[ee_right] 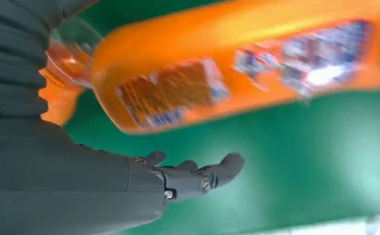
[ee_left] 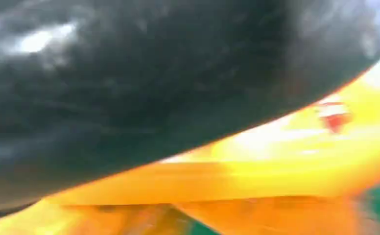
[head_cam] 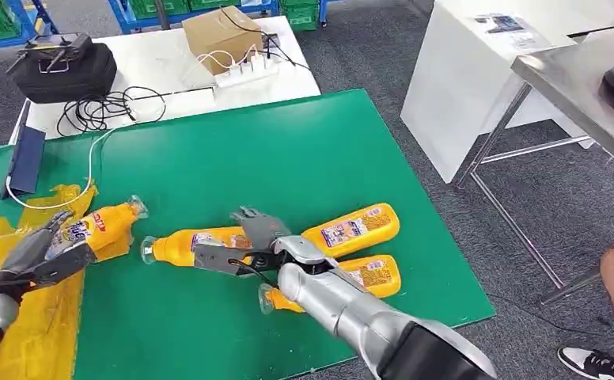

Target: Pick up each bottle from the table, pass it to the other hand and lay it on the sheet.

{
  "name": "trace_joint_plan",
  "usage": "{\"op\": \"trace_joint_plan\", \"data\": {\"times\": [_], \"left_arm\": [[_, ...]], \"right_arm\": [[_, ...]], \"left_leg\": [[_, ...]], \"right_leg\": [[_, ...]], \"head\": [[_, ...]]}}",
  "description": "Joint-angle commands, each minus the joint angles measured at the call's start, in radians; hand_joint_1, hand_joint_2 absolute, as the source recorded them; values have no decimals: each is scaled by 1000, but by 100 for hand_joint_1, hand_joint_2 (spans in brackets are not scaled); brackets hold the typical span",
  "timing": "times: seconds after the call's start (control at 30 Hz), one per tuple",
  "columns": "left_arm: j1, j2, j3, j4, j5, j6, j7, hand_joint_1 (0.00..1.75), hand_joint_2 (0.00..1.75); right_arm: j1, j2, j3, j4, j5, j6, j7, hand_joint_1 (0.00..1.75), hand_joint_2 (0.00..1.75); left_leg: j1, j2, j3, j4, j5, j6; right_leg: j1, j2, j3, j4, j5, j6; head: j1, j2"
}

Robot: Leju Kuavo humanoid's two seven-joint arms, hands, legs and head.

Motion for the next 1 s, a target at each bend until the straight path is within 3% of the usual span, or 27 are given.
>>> {"op": "trace_joint_plan", "data": {"times": [0.03,0.13,0.2,0.27,0.3,0.33,0.37,0.4,0.47,0.5,0.73,0.77,0.87,1.0], "left_arm": [[-115,-202,137,24,294,-89,-141,0,0],[-122,-216,152,-21,360,-152,-148,0,0],[-142,-232,142,-19,367,-180,-158,0,0],[-174,-256,110,-1,358,-196,-166,0,0],[-197,-278,98,15,353,-184,-162,0,0],[-200,-283,96,14,353,-183,-161,0,0],[-212,-291,83,28,351,-186,-165,0,0],[-218,-298,75,33,353,-187,-172,0,0],[-211,-306,60,20,360,-188,-183,0,0],[-206,-307,58,12,366,-193,-183,0,0],[-178,-300,29,-33,405,-189,-183,0,0],[-178,-300,29,-33,405,-189,-183,0,0],[-178,-300,29,-33,405,-189,-183,0,0],[-161,-313,74,-57,460,-166,-177,0,0]], "right_arm": [[-20,-36,-44,134,17,35,25,0,175],[-12,-44,-48,142,36,37,34,0,175],[-9,-51,-38,155,48,55,50,0,175],[1,-59,-26,168,64,94,66,0,175],[17,-66,-30,167,63,96,64,40,175],[20,-68,-30,168,63,95,64,40,175],[24,-69,-33,174,64,104,66,175,175],[30,-71,-33,173,68,102,69,175,175],[45,-72,-41,171,71,77,70,175,175],[47,-73,-45,170,70,71,70,175,175],[53,-67,-82,166,74,34,52,175,175],[53,-67,-82,166,74,34,52,175,175],[53,-67,-82,166,74,34,52,175,175],[63,-66,-134,149,49,-51,15,175,175]], "left_leg": [[-1,-11,-2,0,1,3],[0,-14,-4,0,1,5],[-1,-7,-4,1,1,2],[0,-8,-5,1,0,2],[0,-14,-5,1,1,4],[-1,-12,-6,1,1,3],[0,-10,-6,1,1,2],[-1,-14,-6,0,1,4],[0,-7,-6,1,0,2],[0,-12,-5,0,1,4],[0,-4,-4,0,0,2],[-1,-9,-3,-1,1,3],[-1,-6,-4,0,0,3],[-1,-5,-3,0,0,2]], "right_leg": [[-1,-5,1,-1,0,1],[0,-5,1,-1,-1,1],[0,-4,-2,0,0,1],[0,-4,-2,-1,0,1],[0,-6,-1,-1,-1,1],[0,-7,-2,-1,0,1],[0,-6,-4,-1,0,1],[0,-8,-3,-2,0,1],[0,-4,-4,-1,1,1],[0,-5,-2,-2,0,1],[0,-2,-3,-1,1,1],[0,-3,-1,-2,0,1],[0,-2,-2,-2,1,1],[-1,-2,-2,-2,1,1]], "head": [[0,0],[0,0],[0,0],[0,0],[0,0],[0,0],[0,0],[0,0],[0,0],[0,0],[0,0],[0,0],[0,0],[0,0]]}}
